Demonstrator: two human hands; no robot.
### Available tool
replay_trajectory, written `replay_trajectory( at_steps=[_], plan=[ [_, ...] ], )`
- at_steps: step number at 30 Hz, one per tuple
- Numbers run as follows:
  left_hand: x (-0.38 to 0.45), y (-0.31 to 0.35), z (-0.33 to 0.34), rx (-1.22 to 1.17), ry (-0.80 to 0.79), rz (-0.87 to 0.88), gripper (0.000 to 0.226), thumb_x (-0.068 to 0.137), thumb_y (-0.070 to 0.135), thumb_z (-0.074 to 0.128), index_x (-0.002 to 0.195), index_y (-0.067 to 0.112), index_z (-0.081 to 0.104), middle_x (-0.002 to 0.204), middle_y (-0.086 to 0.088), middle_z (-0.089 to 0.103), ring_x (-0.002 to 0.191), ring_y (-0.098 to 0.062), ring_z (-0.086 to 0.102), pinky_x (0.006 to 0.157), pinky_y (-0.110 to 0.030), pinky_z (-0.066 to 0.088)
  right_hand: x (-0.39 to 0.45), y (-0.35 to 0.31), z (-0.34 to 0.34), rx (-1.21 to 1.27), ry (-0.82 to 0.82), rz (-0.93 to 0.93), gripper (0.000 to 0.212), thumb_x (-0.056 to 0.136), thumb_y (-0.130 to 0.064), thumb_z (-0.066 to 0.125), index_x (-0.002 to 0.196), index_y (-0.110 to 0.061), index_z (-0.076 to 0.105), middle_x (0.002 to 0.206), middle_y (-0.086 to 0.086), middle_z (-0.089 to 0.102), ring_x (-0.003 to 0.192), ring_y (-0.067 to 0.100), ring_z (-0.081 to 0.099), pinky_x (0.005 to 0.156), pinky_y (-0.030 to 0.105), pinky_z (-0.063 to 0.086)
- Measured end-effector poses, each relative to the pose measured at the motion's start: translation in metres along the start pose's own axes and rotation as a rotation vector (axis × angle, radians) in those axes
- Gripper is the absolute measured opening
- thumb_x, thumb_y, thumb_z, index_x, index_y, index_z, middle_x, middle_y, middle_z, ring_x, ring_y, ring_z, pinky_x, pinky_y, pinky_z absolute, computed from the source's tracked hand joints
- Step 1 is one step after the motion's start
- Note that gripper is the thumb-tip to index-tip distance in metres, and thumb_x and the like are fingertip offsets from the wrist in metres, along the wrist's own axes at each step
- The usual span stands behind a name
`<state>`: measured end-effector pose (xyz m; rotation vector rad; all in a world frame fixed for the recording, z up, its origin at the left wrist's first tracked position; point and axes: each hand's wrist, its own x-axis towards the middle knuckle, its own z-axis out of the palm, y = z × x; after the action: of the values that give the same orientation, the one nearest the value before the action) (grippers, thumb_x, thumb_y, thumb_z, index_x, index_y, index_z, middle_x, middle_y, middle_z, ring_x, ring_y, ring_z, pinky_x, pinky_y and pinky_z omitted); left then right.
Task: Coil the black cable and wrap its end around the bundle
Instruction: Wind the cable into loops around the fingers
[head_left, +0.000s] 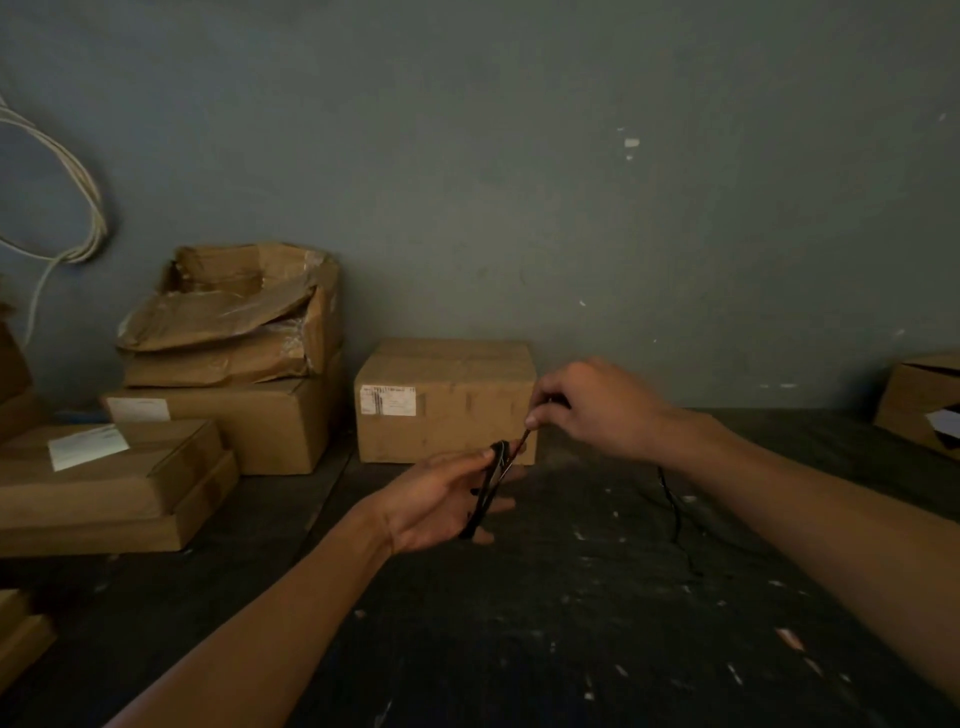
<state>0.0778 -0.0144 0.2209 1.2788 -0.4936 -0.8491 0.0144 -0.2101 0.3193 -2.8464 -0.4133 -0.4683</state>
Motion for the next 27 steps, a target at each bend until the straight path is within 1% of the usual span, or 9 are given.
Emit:
replay_trajectory(
  at_steps=[4,7,11,15,17,19,21,23,27],
  plan=[
    [0.0,-0.002,0.006,0.084,-0.131,-0.062,0.043,0.087,0.038,0.057,0.129,0.031,0.062,0.143,-0.002,0.053,0.137,-0.032,0.04,0.111,-0.069,0.018,0.004,0.011,0.001,-0.092,0.055,-0.04,0.024,0.082,-0.047,0.068,0.09,-0.024,0.07,0.088,-0.001,0.07,0.081,0.018,0.063,0.072,0.035,0.052],
    [-0.004,0.0,0.01,0.094,-0.177,-0.083,0.045,0.087,0.038,0.056,0.131,0.031,0.06,0.144,-0.003,0.053,0.136,-0.031,0.043,0.11,-0.069,0.021,0.002,0.02,0.005,-0.048,0.051,-0.081,0.021,0.084,-0.044,0.067,0.091,-0.024,0.071,0.088,-0.001,0.069,0.081,0.019,0.062,0.072,0.038,0.052],
    [-0.009,0.004,0.017,0.084,-0.262,-0.065,0.048,0.089,0.038,0.053,0.137,0.029,0.054,0.146,-0.004,0.051,0.134,-0.031,0.046,0.108,-0.064,0.03,-0.002,0.036,0.013,0.146,0.024,-0.093,0.016,0.09,-0.028,0.063,0.097,-0.018,0.073,0.094,0.0,0.072,0.087,0.018,0.065,0.078,0.037,0.051],
    [-0.01,0.01,0.025,-0.008,-0.332,-0.03,0.05,0.092,0.034,0.05,0.141,0.025,0.05,0.149,-0.01,0.046,0.137,-0.037,0.042,0.109,-0.07,0.021,-0.005,0.049,0.034,0.437,0.036,-0.01,0.011,0.092,-0.019,0.061,0.094,-0.017,0.072,0.092,0.001,0.072,0.083,0.004,0.064,0.075,0.019,0.047],
    [-0.01,0.013,0.029,-0.038,-0.393,0.009,0.053,0.092,0.036,0.052,0.144,0.024,0.045,0.152,-0.01,0.042,0.139,-0.038,0.037,0.109,-0.071,0.02,-0.009,0.056,0.051,0.58,0.038,0.036,0.013,0.094,-0.022,0.058,0.092,-0.019,0.07,0.093,0.002,0.071,0.086,0.003,0.065,0.078,0.02,0.049],
    [-0.01,0.018,0.032,-0.064,-0.438,0.073,0.053,0.092,0.038,0.053,0.143,0.027,0.046,0.151,-0.009,0.043,0.139,-0.038,0.036,0.108,-0.069,0.024,-0.016,0.059,0.071,0.686,0.016,0.042,0.028,0.095,-0.03,0.052,0.099,-0.009,0.07,0.1,0.009,0.072,0.093,0.011,0.067,0.082,0.027,0.052],
    [-0.009,0.026,0.034,-0.109,-0.456,0.133,0.051,0.093,0.037,0.05,0.143,0.028,0.046,0.151,-0.009,0.044,0.139,-0.04,0.036,0.106,-0.068,0.026,-0.027,0.055,0.095,0.711,-0.021,0.066,0.028,0.098,-0.022,0.048,0.103,-0.001,0.066,0.092,0.005,0.069,0.08,0.002,0.066,0.071,0.023,0.051],
    [-0.007,0.034,0.036,-0.154,-0.448,0.17,0.051,0.092,0.035,0.052,0.142,0.027,0.047,0.149,-0.011,0.045,0.136,-0.041,0.039,0.103,-0.067,0.03,-0.039,0.04,0.119,0.751,-0.058,0.157,0.025,0.101,-0.02,0.043,0.098,-0.009,0.065,0.073,-0.001,0.059,0.061,0.004,0.055,0.059,0.023,0.043],
    [-0.003,0.043,0.034,-0.187,-0.341,0.223,0.048,0.09,0.035,0.047,0.137,0.028,0.052,0.148,-0.012,0.046,0.134,-0.041,0.042,0.101,-0.068,0.033,-0.058,0.003,0.141,0.871,-0.178,0.227,0.029,0.102,-0.033,0.038,0.101,-0.021,0.065,0.062,-0.005,0.05,0.055,0.006,0.048,0.056,0.022,0.043]
  ],
)
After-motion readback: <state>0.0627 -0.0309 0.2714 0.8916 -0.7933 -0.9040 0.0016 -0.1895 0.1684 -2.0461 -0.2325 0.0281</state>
